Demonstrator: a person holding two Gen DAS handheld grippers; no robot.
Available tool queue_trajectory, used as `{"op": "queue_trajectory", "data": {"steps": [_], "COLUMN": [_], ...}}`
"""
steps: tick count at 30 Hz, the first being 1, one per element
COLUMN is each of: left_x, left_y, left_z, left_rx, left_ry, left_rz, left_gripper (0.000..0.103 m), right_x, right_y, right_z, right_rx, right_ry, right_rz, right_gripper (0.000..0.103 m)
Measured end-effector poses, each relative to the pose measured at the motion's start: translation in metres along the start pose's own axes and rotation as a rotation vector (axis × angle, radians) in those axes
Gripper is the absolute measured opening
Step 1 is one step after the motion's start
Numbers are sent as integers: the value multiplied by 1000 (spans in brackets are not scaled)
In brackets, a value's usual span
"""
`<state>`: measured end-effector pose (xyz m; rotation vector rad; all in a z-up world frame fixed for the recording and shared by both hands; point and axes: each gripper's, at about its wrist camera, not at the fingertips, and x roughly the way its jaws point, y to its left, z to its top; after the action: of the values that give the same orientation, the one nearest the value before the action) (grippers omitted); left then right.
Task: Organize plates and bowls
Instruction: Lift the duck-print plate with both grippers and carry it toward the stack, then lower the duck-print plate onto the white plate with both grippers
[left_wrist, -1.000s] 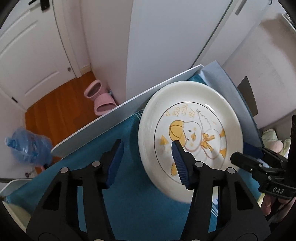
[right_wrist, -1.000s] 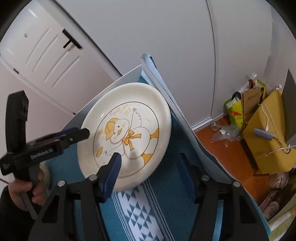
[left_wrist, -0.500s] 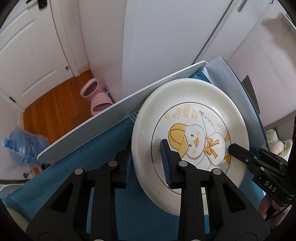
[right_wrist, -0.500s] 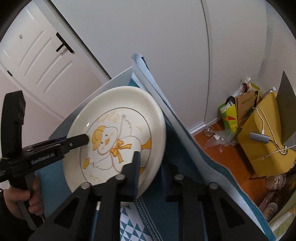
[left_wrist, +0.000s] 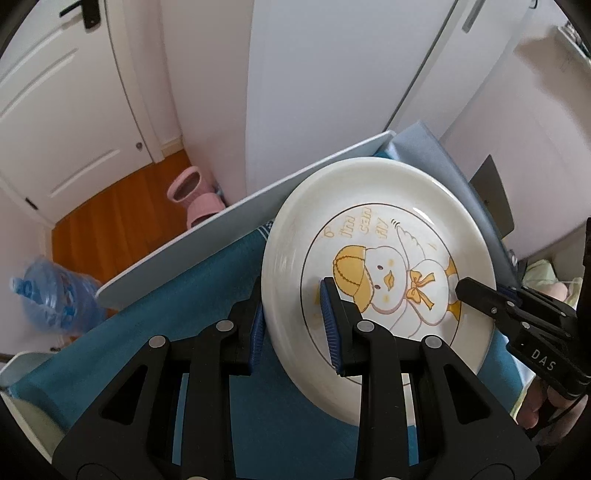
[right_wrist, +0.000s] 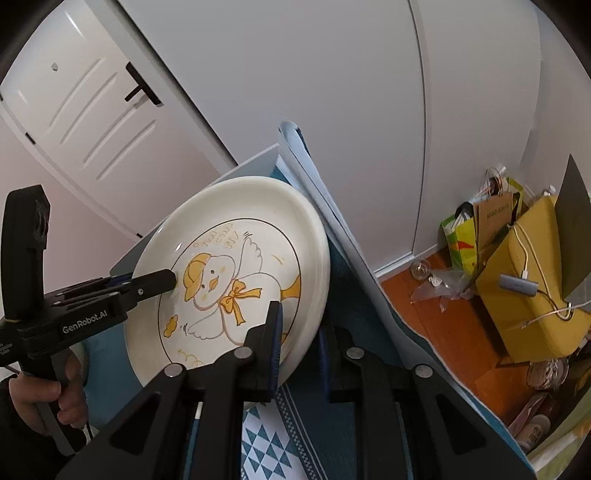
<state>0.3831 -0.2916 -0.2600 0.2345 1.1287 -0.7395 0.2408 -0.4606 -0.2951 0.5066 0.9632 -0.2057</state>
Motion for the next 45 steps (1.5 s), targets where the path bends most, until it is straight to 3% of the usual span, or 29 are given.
{"op": "queue_trajectory", "data": {"steps": [11, 19, 24, 35, 45], "left_x": [-116, -200, -230, -230, -194], "left_y": [4, 17, 38, 75, 93], "left_z": [-30, -98, -154, -263, -318], "left_rx": [-61, -128, -195, -388, -500], "left_ry": [-136, -206, -212, -145, -110], "left_rz": [37, 87, 127, 210, 250], "left_gripper": [25, 25, 25, 25, 25], "right_x": [-73, -131, -140, -105, -60], "right_y": [46, 107, 137, 178, 191], "right_z": [2, -29, -66, -140, -169], "right_rx": [-103, -198, -246, -375, -500], "right_ry": [-80, -120, -93, 51, 144], "right_rz": [51, 96, 135, 233, 257], "right_gripper": [16, 16, 16, 16, 16]}}
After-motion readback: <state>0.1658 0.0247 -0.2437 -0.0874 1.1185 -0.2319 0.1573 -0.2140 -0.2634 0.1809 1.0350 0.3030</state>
